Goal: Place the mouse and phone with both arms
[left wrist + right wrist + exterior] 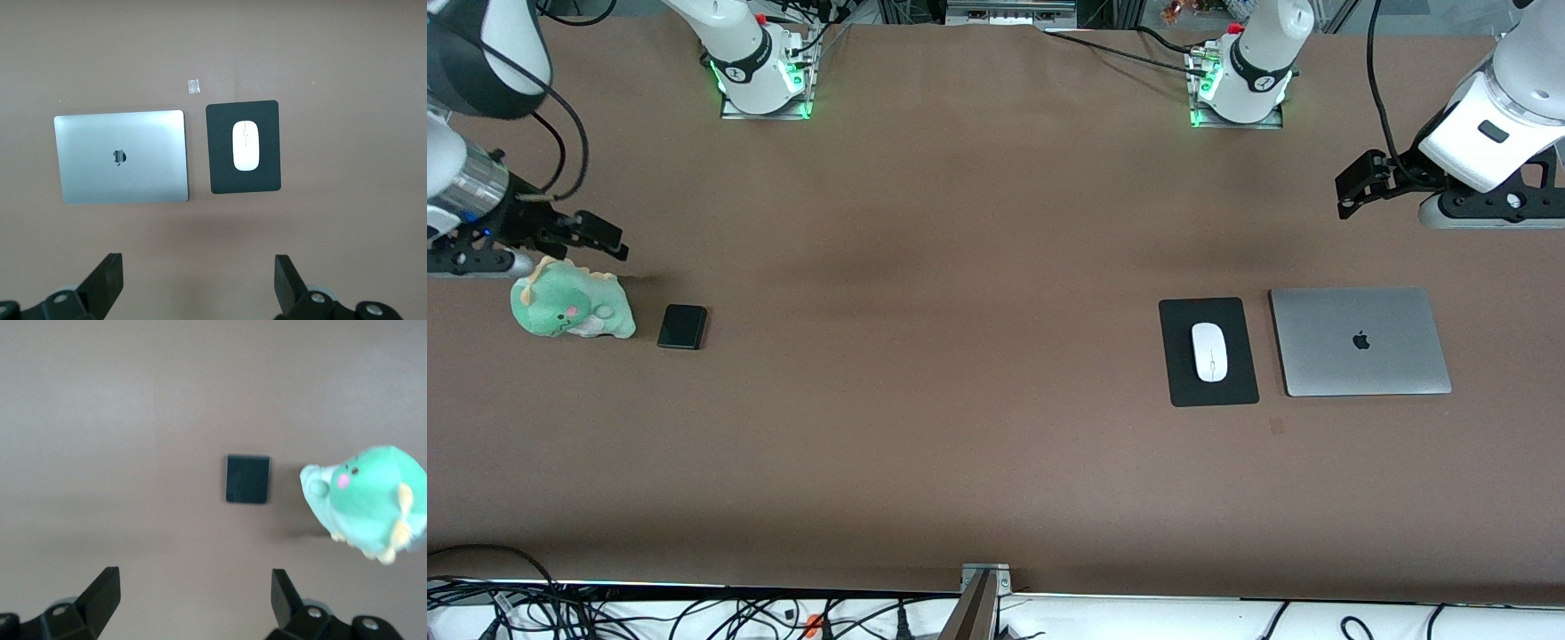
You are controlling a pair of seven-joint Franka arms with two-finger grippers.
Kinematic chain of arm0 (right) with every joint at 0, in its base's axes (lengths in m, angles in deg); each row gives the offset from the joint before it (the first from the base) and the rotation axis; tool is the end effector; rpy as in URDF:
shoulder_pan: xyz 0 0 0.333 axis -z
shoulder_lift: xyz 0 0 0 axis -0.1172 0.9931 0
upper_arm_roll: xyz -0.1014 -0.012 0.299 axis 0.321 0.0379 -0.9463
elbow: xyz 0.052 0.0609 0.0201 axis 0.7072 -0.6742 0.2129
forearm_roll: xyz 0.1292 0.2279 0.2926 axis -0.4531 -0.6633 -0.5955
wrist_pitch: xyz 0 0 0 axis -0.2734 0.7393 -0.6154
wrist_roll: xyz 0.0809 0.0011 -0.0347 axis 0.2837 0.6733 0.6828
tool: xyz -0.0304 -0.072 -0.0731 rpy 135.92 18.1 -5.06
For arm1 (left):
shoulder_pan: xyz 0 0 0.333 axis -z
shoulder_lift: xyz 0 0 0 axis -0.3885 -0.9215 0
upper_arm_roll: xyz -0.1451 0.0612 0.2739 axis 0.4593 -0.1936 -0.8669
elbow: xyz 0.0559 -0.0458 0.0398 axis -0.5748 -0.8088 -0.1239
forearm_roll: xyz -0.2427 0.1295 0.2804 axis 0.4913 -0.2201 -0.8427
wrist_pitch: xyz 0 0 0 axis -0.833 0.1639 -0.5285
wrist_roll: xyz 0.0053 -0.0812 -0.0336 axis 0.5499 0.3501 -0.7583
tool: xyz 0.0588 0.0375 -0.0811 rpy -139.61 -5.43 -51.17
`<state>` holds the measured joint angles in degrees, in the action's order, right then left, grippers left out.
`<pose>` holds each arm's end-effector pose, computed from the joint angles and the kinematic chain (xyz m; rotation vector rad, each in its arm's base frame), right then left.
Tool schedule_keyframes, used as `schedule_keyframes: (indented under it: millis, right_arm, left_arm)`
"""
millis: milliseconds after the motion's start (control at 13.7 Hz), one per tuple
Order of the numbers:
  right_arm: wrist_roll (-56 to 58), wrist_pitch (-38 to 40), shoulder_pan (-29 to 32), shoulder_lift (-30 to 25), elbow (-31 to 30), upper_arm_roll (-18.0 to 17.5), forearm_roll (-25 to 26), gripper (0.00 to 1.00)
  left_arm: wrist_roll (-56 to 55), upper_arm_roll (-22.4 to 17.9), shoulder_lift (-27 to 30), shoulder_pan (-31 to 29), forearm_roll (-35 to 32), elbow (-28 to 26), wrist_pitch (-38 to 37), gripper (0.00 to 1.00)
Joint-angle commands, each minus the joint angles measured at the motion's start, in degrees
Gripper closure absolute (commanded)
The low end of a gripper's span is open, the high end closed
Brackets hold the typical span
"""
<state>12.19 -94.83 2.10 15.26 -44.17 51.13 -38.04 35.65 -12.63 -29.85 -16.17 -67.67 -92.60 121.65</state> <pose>0.5367 -0.0467 0.5074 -3.0710 0.0405 0.0365 0.5451 -0.0772 0.6232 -3.1023 -0.0035 0.0410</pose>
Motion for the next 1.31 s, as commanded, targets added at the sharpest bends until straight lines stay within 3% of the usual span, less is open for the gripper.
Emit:
schedule_keyframes:
  millis: [0, 218, 364, 1238]
  right_arm:
    - [-0.96, 10.73, 6.82, -0.88, 8.52, -6.05, 1.46, 0.0]
    - [-1.23, 18.04, 7.62, -0.45, 14.68, -6.85, 3.04, 0.0]
    - [-3.76, 22.61, 9.02, -0.01, 17.94, -9.65, 4.01, 0.0]
    - [-5.89, 24.3, 8.85, -0.01, 17.51, -10.98, 4.28, 0.0]
  left_arm:
    - [0.71, -0.61, 0.84, 0.42, 1.11, -0.86, 0.71, 0.0]
    - [0.71, -0.61, 0.84, 0.42, 1.2, -0.86, 0.71, 0.0]
    - [0.71, -0.61, 0.84, 0.42, 1.11, -0.86, 0.71, 0.0]
    - [0.71, -0.53, 0.84, 0.42, 1.2, -0.86, 0.54, 0.0]
